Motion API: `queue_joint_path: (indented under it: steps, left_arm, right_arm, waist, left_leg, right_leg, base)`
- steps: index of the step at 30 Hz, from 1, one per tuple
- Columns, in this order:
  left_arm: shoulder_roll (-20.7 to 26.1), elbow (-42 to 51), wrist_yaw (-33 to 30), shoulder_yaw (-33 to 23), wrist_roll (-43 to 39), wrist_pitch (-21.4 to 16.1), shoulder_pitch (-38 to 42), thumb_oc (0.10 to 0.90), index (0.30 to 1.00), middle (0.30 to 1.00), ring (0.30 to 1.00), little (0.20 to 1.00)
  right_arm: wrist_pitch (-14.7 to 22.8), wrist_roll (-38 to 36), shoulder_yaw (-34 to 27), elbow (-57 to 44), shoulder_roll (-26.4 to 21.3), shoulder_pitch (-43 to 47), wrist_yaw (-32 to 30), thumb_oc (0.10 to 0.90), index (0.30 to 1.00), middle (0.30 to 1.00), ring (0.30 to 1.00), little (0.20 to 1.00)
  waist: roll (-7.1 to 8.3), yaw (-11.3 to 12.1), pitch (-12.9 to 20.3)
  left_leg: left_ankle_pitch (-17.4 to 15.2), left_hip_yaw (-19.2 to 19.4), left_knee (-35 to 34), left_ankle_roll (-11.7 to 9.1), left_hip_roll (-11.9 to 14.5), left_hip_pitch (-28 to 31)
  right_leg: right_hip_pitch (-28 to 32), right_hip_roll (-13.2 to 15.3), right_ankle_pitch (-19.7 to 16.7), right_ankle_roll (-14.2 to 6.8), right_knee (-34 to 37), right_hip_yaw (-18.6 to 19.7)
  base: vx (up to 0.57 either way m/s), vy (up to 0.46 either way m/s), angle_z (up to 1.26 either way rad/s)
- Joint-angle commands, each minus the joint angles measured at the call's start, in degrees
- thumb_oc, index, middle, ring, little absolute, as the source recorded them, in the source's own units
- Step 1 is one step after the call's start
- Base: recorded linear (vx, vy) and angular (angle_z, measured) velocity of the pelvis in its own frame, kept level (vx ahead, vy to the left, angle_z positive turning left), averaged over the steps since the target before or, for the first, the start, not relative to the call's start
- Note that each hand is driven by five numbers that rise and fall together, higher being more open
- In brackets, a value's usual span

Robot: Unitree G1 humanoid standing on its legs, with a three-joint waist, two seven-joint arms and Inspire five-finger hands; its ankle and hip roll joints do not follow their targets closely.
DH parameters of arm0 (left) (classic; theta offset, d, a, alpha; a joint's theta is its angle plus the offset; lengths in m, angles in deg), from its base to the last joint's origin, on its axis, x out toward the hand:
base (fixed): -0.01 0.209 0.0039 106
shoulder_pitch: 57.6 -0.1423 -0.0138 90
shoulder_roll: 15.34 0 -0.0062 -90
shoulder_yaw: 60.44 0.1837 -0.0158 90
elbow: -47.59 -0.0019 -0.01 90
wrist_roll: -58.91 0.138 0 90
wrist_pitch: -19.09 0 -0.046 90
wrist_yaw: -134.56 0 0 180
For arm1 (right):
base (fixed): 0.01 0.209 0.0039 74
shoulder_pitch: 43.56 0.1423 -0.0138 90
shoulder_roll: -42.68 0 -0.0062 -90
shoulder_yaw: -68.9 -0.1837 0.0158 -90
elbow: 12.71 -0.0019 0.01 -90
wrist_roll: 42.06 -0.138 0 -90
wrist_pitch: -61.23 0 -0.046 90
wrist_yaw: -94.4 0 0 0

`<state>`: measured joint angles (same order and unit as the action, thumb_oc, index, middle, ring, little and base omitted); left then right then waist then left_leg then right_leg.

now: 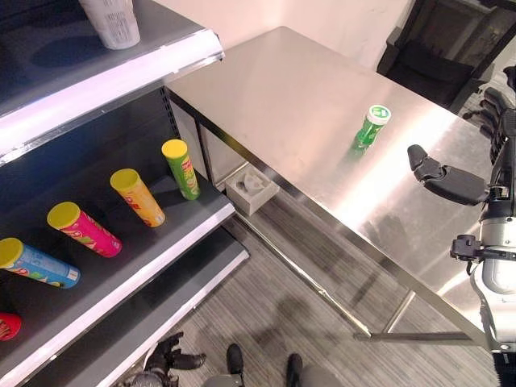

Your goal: Put the goods on the table back onto the shelves and tidy them up.

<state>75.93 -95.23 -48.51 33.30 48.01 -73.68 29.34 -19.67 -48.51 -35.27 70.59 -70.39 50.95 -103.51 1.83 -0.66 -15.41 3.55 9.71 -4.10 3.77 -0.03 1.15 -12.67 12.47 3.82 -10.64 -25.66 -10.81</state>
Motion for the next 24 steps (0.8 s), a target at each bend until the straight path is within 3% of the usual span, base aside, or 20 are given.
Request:
queue_joint_path:
  steps: [1, 4, 5, 8, 9, 13, 18, 24]
  left_arm:
    - [2.07, 1.56, -0.24, 0.96, 1.72, -2.06, -0.35, 0.8, 0.9, 0.9, 0.9, 0.9]
    - [2.38, 0.93, 0.0, 1.09, 2.36, -1.81, -0.13, 0.8, 0.9, 0.9, 0.9, 0.9]
    - [2.26, 0.53, -0.11, 0.48, 2.49, -1.97, -0.24, 0.8, 0.9, 0.9, 0.9, 0.9]
    - [1.78, -0.11, 0.13, 0.06, 2.61, -1.9, -0.6, 0.8, 0.9, 0.9, 0.9, 0.9]
    - [1.66, 0.45, 0.77, 0.49, 2.5, -1.93, -1.43, 0.8, 0.9, 0.9, 0.9, 0.9]
    - [1.11, 1.53, 1.74, 1.45, 2.32, -1.69, -2.34, 0.8, 0.9, 0.9, 0.9, 0.9]
    - [0.7, 2.07, 1.83, 1.56, 1.76, -1.64, -2.89, 0.8, 0.9, 0.9, 0.9, 0.9]
    - [0.6, -0.44, 2.61, 0.74, 2.69, -1.7, -4.66, 0.8, 0.9, 0.9, 0.9, 0.9]
  right_arm:
    - [3.85, 0.67, -7.19, -0.83, -3.65, 6.69, -3.92, 0.8, 0.9, 0.9, 0.9, 0.9]
    - [3.23, 0.9, -8.26, -0.08, -3.56, 4.75, -3.95, 0.8, 0.9, 0.9, 0.9, 0.9]
    - [3.33, 0.67, -8.8, -0.58, -3.18, 3.8, -3.55, 0.8, 0.9, 0.9, 0.9, 0.9]
    - [3.33, -0.04, -9.73, -0.62, -2.56, 2.39, -2.92, 0.8, 0.9, 0.9, 0.9, 0.9]
    - [3.16, -1.89, -9.82, -0.63, -3.08, 1.04, -0.84, 0.8, 0.9, 0.9, 0.9, 0.9]
    - [2.84, -2.89, -9.33, -0.42, -3.07, -0.74, 1.0, 0.8, 0.9, 0.9, 0.9, 0.9]
    - [3.01, -5.05, -7.48, 0.79, -1.99, -1.24, 2.47, 0.8, 0.9, 0.9, 0.9, 0.9]
    - [1.57, -6.69, -3.43, 7.51, -3.84, -2.89, 6.69, 0.8, 0.9, 0.9, 0.9, 0.9]
  waist:
    - [0.76, 1.22, 3.41]
    - [1.73, 0.42, 3.63]
    - [2.55, 0.38, 4.2]
    - [3.15, 0.08, 4.95]
    - [2.91, -0.29, 5.4]
    - [1.97, -0.86, 5.66]
    - [0.96, -0.86, 5.62]
    - [-0.26, -0.17, 5.85]
  left_leg:
    - [-5.51, -5.6, 0.91, -5.2, 1.61, -1.2]
    - [-6.33, -6.92, 1.12, -5.69, 1.45, -0.66]
    - [-6.66, -7.03, 1.19, -5.81, 1.13, -0.3]
    - [-6.79, -7.25, 1.27, -6.22, 1.4, 0.33]
    - [-6.86, -7.71, 1.47, -7.41, 3.18, 0.65]
    - [-6.32, -8.05, 1.16, -9.22, 5.95, 0.9]
    - [-5.17, -7.89, -0.12, -10.39, 7.38, 1.09]
    - [-4.25, -7.27, -0.9, -11.63, 8.32, 1.08]
  right_leg:
    - [3.67, 1.55, -6.82, -0.45, 19.75, 1.77]
    - [4.16, 0.8, -8.86, -1.3, 25.59, 4.92]
    - [5.23, 1.07, -10.25, -1.98, 27.3, 4.95]
    - [6.09, 0.59, -10.97, -2.08, 27.56, 4.85]
    - [7.56, -0.63, -10.5, -1.47, 28.46, 3.74]
    - [9.52, -2.22, -8.89, -0.42, 29.65, 1.46]
    - [10.35, -3.2, -7.92, 0.2, 30.3, 0.07]
    - [11.64, -3.41, -7.08, 0.49, 30.66, -2.1]
  base:
    - [0.17, -0.224, 0.1]
    - [0.17, -0.181, 0.31]
    - [0.15, -0.134, 0.72]
    - [0.13, -0.163, 0.77]
    - [0.17, -0.274, 0.23]
    - [0.11, -0.239, 0.08]
    - [0.04, -0.084, 0.14]
    - [0.05, -0.067, 0.17]
